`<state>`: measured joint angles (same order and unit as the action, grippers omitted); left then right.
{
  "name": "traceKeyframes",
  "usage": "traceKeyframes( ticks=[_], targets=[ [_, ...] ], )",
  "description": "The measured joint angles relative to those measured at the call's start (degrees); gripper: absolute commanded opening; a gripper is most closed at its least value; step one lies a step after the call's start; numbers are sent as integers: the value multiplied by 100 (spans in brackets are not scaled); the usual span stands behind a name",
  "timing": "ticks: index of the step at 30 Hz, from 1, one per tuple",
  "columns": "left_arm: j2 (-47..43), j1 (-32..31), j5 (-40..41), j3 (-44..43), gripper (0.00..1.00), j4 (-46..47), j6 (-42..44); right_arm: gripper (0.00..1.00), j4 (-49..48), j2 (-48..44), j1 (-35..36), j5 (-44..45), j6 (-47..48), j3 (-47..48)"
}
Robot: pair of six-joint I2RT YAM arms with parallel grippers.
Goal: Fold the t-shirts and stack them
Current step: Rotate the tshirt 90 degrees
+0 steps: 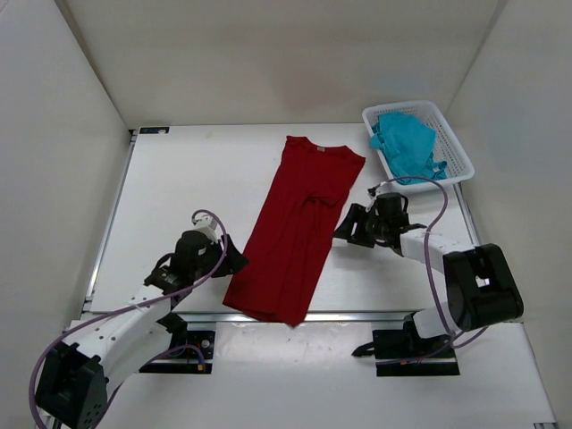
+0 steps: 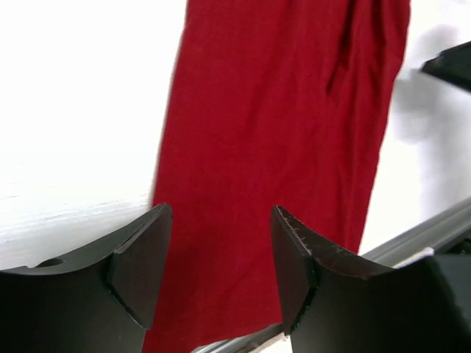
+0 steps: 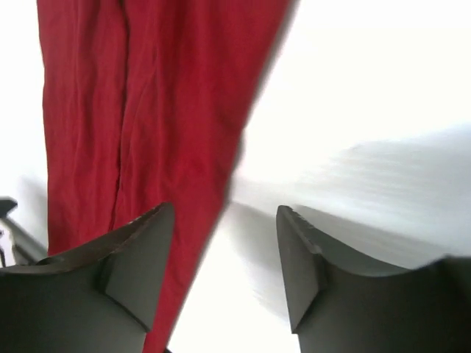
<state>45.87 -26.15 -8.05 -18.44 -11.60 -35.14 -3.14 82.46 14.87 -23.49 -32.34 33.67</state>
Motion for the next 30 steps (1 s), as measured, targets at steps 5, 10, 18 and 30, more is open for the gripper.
traceKeyframes(
  ticks=[5,10,18,30],
  targets=[
    [72,-85,179,136,67,42,20,61,101,503,-426,247,79,684],
    [-50,-157,197,557,65,94,-26,65,-254,1703,-750,387,9,1716],
    [-387,-162,68,874,66,269,-192,11,-271,2900,-511,461,-192,2892],
    [-494,-94,-7,874,68,260,-175,40,2074,5438,186,503,520,7801]
  ],
)
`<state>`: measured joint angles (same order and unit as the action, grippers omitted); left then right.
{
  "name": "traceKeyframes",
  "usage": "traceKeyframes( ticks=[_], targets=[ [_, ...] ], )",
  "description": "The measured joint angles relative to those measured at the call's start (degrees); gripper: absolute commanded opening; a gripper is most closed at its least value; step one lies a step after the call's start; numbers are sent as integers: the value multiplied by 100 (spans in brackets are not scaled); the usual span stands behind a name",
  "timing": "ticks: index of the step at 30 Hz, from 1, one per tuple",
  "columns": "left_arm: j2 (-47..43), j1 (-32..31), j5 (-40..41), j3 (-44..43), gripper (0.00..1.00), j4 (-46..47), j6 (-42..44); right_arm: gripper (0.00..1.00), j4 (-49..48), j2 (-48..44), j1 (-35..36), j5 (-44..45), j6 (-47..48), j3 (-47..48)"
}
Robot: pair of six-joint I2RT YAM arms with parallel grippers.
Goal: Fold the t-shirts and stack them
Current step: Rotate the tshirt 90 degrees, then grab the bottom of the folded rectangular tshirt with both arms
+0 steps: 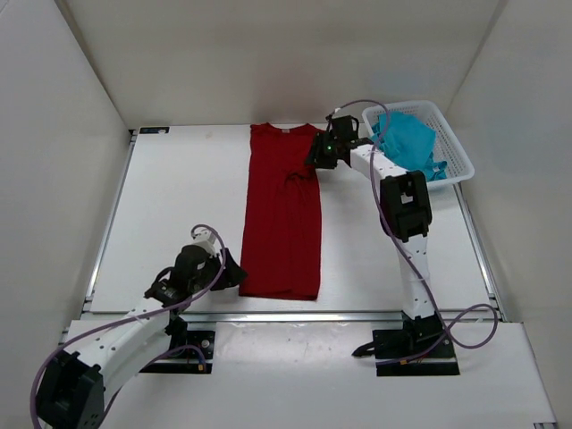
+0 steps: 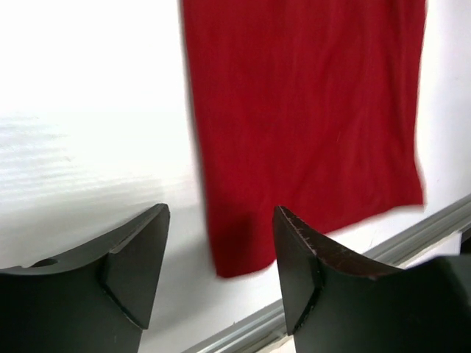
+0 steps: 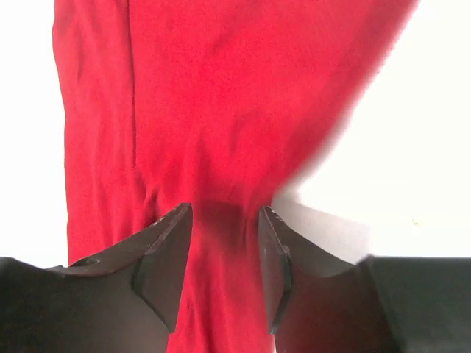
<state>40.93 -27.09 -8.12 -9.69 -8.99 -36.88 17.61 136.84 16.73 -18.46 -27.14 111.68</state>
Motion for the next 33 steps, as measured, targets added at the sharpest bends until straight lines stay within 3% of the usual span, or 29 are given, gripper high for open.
traceKeyframes(
  ticks=[2,4,11,14,18,22,26,33],
  targets=[
    [103,-120,17,0,66,-9,-4,40,354,-105,24,52,251,219],
    [131,-240,85,0,64,-48,7,42,407,-605,0,48,389,-240],
    [-160,-507,619,-2,61,-431,20,40,-396,-4577,136,168,260,-4817],
    [-63,-603,737,-17,62,-413,-17,35,-616,-5722,741,192,144,-6168],
    [22,-693,754,-17,64,-295,-44,37,-761,-6714,1379,168,-188,-7785],
    [42,-715,708,26,64,-146,-101,40,-662,-7237,1845,188,-610,-8752],
    [212,-774,669,35,62,59,-131,43,-968,-7394,1910,-13,-918,-9099],
    [702,-1025,621,20,47,525,-203,45,-1749,-7215,1893,-490,-1220,-9221]
  ],
)
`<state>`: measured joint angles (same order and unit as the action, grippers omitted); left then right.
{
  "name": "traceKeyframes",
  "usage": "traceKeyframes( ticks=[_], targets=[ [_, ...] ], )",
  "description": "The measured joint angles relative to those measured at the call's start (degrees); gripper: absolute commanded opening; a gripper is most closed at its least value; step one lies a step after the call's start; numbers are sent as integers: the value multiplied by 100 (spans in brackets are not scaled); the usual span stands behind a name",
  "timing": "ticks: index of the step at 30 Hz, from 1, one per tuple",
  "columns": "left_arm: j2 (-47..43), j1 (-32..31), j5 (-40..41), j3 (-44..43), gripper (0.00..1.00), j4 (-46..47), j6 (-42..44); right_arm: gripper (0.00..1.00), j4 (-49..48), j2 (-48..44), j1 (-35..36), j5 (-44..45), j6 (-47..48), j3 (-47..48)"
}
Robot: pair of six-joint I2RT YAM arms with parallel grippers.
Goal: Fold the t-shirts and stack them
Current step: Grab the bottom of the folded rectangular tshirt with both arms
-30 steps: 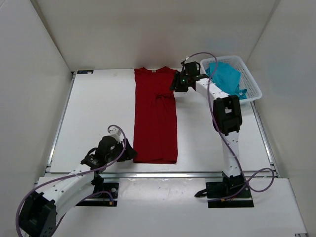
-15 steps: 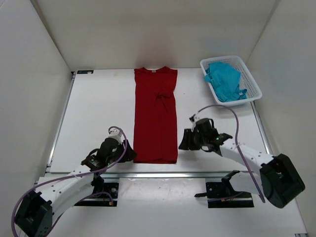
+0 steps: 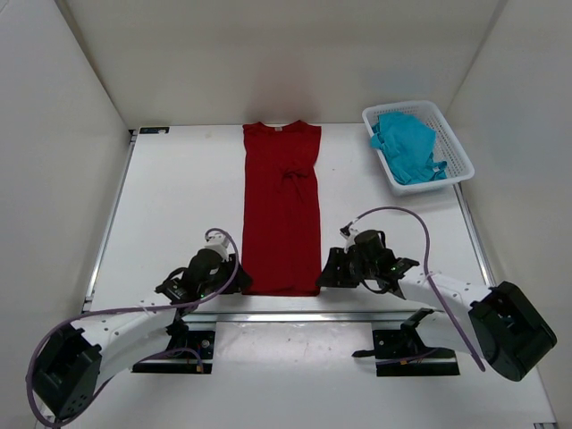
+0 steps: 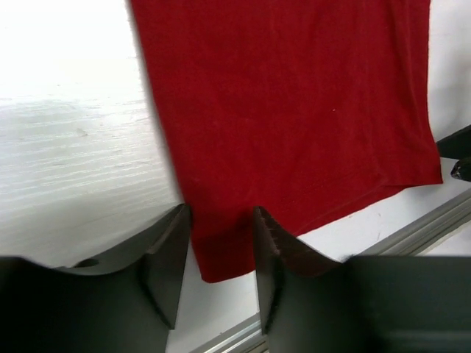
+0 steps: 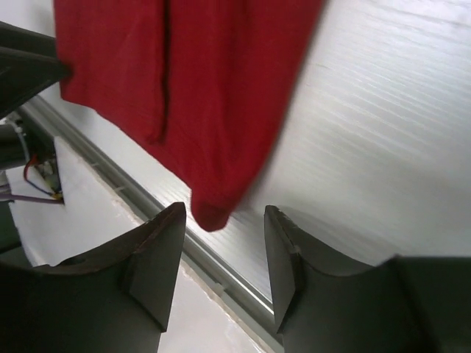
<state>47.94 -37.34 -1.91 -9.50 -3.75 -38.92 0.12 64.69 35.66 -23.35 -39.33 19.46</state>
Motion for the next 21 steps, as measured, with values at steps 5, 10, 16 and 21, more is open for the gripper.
traceKeyframes(
  ticks=[5,10,16,21],
  targets=[
    [146,-59,-20,-9,30,74,-61,26,-476,308,-11,-313,-118,-74],
    [133,68,-199,11,15,-13,-59,6,-715,708,35,-540,-240,-149],
    [-243,42,-420,17,4,-511,-55,0,-603,308,498,-407,-358,-258],
    [-1104,-57,-772,142,2,-1248,-286,1,-61,-640,990,-205,-675,-525]
  ],
)
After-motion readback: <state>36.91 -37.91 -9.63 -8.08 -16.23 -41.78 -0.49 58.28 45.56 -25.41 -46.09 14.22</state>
